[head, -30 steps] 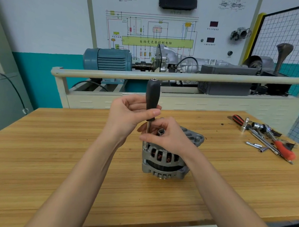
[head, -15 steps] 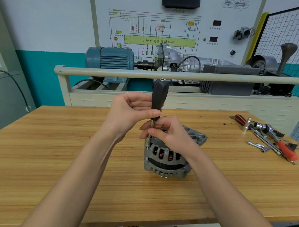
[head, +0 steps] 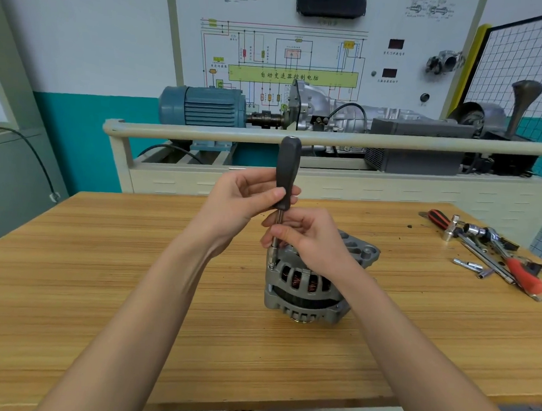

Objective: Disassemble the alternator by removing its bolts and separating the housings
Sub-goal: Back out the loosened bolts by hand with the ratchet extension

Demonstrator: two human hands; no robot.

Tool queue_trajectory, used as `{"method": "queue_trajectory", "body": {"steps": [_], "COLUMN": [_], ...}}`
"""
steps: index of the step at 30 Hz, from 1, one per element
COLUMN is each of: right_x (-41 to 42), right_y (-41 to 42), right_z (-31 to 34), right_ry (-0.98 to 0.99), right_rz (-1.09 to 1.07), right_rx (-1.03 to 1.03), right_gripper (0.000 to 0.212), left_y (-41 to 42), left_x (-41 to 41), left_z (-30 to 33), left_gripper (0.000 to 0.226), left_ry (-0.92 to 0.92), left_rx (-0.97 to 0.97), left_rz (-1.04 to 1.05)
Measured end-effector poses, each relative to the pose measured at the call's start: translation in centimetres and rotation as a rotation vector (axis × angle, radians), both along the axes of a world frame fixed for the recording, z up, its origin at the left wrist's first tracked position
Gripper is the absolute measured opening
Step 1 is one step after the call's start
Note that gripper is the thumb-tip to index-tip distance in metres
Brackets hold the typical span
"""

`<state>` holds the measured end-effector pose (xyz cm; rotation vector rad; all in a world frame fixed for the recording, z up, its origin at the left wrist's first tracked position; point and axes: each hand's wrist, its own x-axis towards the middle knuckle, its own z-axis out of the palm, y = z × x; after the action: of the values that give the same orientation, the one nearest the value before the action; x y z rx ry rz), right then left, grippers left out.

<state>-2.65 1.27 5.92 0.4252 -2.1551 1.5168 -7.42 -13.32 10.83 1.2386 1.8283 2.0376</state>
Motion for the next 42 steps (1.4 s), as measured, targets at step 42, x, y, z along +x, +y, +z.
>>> {"method": "queue_trajectory", "body": {"steps": [42], "right_x": [-0.3], "right_y": [-0.9], "right_z": [0.0], "right_ry": [0.03], "right_rz": [-0.093], "right_rx": [0.013], "right_gripper": [0.019], "left_y": [0.2], "left_x": [-0.3], "left_z": [-0.6], "left_gripper": [0.036], "left_ry": [0.012], "left_rx": [0.052], "left_rz": [0.075]}}
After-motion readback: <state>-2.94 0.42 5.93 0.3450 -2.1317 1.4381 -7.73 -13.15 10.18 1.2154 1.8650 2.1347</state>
